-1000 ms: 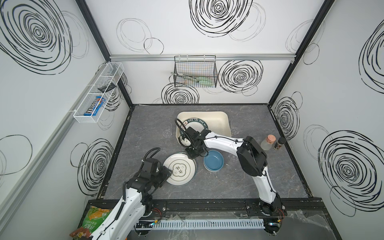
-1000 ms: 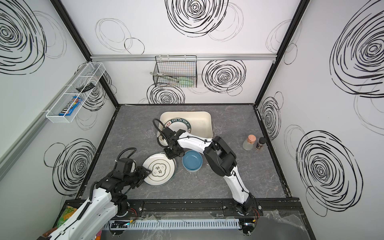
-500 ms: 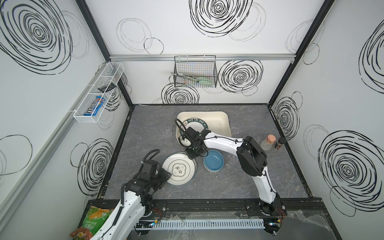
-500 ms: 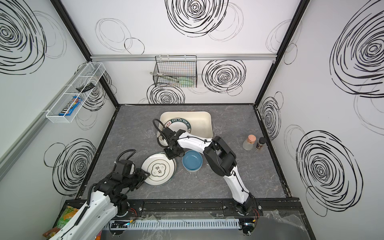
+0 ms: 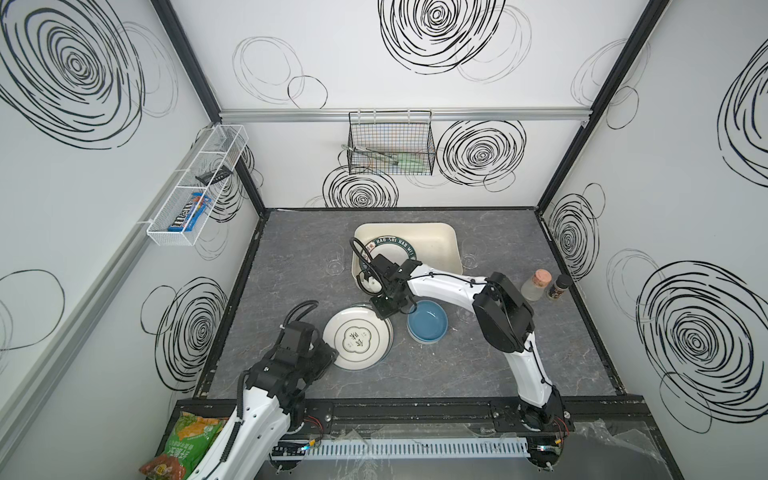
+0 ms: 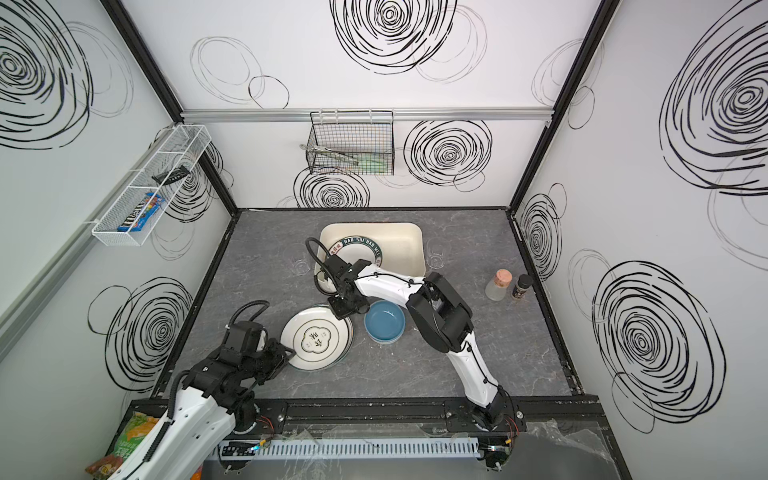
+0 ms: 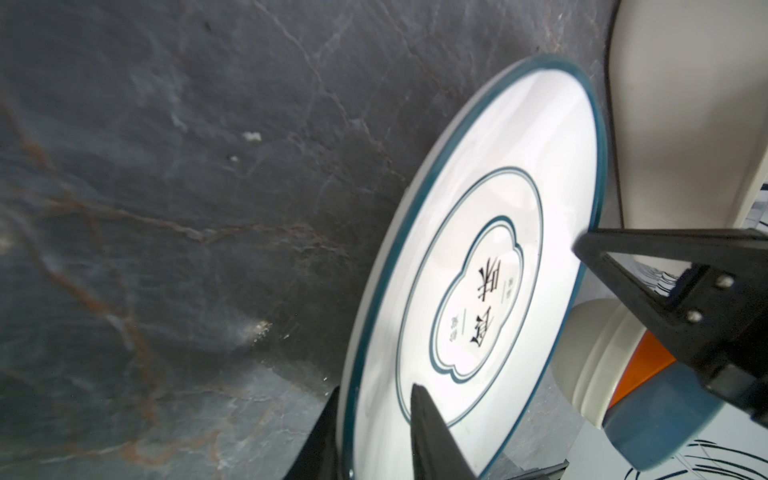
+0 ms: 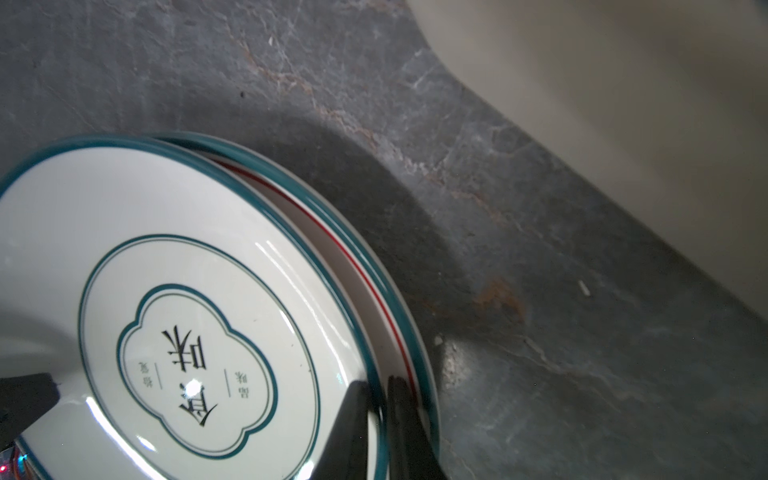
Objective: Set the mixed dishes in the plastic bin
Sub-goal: 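Tilt the top cloud-print plate up off the red-rimmed plate with both grippers, then lift the cloud-print plate upright with the right gripper while the left steadies it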
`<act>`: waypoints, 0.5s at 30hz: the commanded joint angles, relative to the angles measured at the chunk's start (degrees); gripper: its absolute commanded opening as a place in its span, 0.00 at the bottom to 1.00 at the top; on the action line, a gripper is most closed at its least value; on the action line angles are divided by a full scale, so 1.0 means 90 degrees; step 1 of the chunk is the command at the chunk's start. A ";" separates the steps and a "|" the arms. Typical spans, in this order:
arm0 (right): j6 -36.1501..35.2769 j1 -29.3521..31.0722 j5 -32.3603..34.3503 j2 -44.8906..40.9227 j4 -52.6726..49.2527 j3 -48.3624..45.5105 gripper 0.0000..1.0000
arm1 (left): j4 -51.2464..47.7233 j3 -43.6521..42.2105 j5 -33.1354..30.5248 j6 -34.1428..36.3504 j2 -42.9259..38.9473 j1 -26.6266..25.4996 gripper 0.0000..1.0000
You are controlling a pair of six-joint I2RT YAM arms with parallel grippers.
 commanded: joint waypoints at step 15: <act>0.0085 0.0013 0.0009 0.0016 0.0031 -0.0063 0.19 | 0.0118 0.0396 -0.0073 -0.0004 -0.0036 -0.0029 0.05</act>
